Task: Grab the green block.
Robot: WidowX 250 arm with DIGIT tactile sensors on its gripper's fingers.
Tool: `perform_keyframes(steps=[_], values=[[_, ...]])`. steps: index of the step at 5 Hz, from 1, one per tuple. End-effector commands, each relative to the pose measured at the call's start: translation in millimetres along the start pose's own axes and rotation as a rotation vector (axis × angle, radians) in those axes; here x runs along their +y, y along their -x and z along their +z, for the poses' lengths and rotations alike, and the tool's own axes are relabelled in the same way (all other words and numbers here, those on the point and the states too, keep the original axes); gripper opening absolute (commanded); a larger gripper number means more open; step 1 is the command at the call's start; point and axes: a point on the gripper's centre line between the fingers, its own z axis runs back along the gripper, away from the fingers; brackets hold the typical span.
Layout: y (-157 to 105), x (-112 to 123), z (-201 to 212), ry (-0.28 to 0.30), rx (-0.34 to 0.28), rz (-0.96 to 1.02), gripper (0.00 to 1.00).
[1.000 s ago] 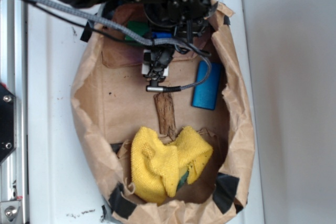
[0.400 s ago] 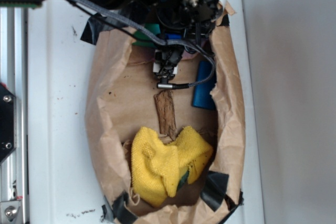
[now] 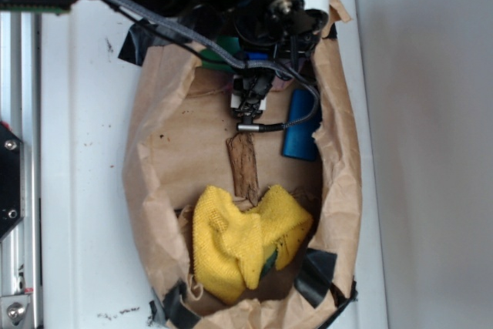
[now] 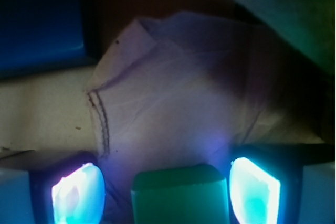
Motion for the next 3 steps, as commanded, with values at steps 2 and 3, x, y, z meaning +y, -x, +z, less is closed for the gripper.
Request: perform_keyframes(steps=[2,3], values=[[-5,12,18,0.001,-0.074,-0.052,0.0],[-6,11,21,0.01,-0.078,-0.053,0.0]])
